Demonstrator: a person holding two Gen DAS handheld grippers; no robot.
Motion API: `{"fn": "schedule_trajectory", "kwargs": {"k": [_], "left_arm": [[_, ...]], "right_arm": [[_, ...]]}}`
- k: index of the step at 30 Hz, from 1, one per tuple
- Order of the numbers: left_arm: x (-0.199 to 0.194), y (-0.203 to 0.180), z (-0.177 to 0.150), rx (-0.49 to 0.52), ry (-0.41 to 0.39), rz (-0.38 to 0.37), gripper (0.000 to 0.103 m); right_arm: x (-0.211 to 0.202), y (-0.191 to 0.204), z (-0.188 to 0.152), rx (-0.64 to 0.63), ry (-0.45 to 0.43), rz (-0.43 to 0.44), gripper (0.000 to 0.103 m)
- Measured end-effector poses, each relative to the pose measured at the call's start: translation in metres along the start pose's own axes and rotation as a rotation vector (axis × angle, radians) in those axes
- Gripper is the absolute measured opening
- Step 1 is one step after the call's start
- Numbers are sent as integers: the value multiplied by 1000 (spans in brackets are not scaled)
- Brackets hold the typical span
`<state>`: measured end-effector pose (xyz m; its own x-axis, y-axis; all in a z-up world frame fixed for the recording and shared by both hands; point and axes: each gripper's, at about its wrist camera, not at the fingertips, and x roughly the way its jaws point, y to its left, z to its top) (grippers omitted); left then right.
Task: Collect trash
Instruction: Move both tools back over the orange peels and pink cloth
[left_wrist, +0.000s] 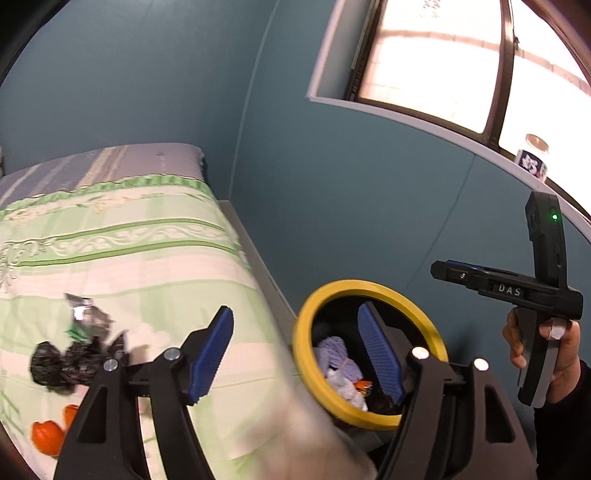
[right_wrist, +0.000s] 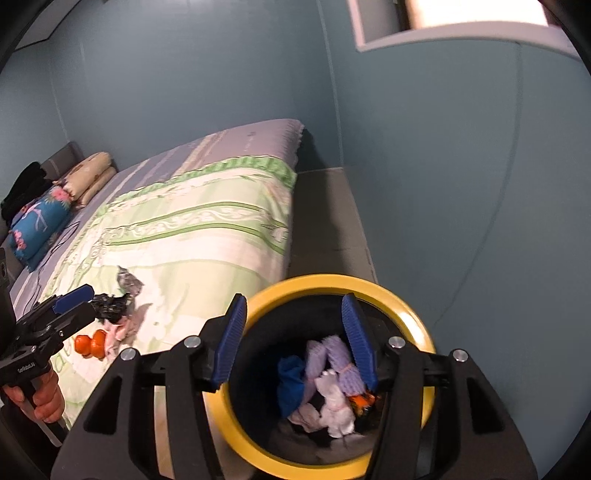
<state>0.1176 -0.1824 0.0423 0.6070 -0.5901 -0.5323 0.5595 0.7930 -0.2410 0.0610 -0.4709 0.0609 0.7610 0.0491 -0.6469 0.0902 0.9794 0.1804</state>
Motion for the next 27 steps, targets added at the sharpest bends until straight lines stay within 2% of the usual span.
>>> {"fn": "schedule_trajectory", "kwargs": {"k": [9, 14, 19, 27], "left_arm": [[-49, 53, -4, -50, -46, 95, 71], [-76, 81, -10, -73, -70, 164, 76], [-97, 110, -21, -103, -77, 227, 82], [-120, 160, -45, -127, -48, 341, 83]], "right_arm": [[19, 76, 9, -93, 14, 103, 52], [33, 116, 10, -147, 36, 149, 53], [46, 160, 5, -215, 74, 189, 55], [75, 213, -6, -300, 152, 227, 55]]}}
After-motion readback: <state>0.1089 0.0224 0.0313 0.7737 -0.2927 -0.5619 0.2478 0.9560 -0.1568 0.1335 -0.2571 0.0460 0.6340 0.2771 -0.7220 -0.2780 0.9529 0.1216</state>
